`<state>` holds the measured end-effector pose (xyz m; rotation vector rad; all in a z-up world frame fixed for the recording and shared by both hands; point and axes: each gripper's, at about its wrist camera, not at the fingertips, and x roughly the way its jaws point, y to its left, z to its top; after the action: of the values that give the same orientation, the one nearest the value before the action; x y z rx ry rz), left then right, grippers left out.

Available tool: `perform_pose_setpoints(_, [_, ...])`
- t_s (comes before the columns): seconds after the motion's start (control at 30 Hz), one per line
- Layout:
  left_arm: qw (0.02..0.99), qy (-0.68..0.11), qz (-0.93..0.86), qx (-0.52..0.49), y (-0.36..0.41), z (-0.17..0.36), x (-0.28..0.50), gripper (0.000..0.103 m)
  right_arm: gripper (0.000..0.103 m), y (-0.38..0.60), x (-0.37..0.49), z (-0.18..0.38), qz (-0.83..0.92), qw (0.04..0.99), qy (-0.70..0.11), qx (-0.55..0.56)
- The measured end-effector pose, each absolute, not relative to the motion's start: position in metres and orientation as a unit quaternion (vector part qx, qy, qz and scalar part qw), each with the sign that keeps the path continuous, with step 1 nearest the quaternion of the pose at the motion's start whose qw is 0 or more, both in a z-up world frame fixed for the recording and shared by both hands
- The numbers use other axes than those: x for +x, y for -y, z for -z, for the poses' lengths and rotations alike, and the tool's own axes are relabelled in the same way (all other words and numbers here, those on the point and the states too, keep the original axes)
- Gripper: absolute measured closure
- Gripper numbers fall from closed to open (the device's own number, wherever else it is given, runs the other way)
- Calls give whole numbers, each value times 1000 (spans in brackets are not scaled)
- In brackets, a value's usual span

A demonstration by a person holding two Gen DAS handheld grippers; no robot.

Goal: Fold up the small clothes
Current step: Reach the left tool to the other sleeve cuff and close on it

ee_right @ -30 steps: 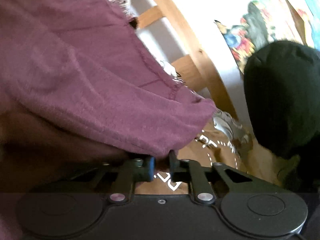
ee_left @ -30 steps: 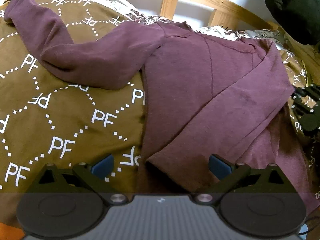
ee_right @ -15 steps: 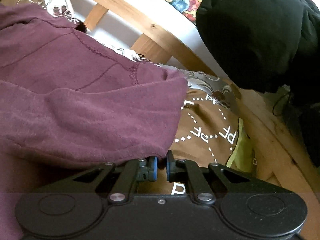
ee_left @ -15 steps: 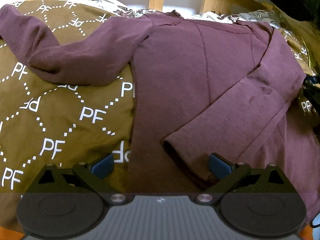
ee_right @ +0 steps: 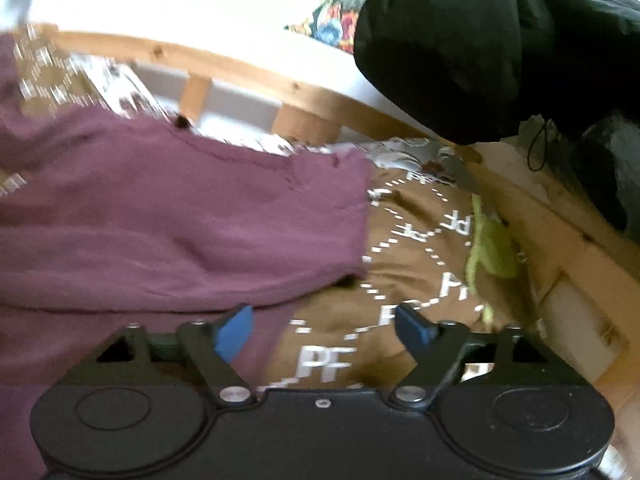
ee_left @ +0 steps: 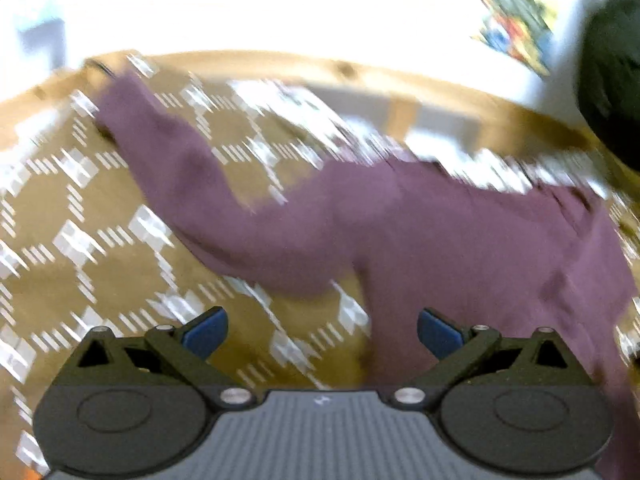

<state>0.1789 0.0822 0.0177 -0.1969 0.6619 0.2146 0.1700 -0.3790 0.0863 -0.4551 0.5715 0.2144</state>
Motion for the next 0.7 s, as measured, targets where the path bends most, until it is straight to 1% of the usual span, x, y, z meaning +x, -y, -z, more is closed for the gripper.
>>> perform_pose_setpoints(0.07, [941, -295, -146, -72, -98, -30, 185, 1, 6, 373, 155, -90, -123, 933, -278, -194])
perform_pose_setpoints(0.13, [943, -271, -190, -38, -115, -42, 192, 0, 3, 367, 141, -91, -148, 934, -274, -175])
perform_pose_setpoints(0.2, [945, -248, -214, 7, -132, -54, 199, 1, 1, 360, 130, -91, -173, 931, -269, -175])
perform_pose_setpoints(0.3, [941, -234, -231, 76, -154, -63, 214, 0, 1, 353, 120, -88, -197, 929, -254, -184])
perform_pose_setpoints(0.4, [938, -238, -231, 100, -185, -64, 233, 0, 1, 353, 120, -84, -202, 932, -254, -163])
perform_pose_setpoints(0.47, [934, -256, -234, 83, -205, -58, 249, 1, 1, 356, 124, -82, -195, 934, -263, -143])
perform_pose_setpoints(0.53, [930, -273, -245, 33, -226, -53, 260, 4, 1, 359, 128, -78, -187, 936, -268, -132])
perform_pose_setpoints(0.6, [926, -282, -248, -32, -244, -48, 264, 14, 1, 359, 130, -75, -183, 935, -275, -130])
perform_pose_setpoints(0.63, [925, -282, -248, -61, -250, -47, 262, 15, 1, 360, 131, -73, -182, 935, -278, -129])
perform_pose_setpoints(0.67, [923, -279, -251, -87, -256, -44, 260, 21, 1, 362, 131, -71, -180, 934, -279, -128])
perform_pose_setpoints(0.7, [921, -273, -254, -115, -261, -43, 257, 29, 1, 362, 132, -69, -179, 934, -282, -126])
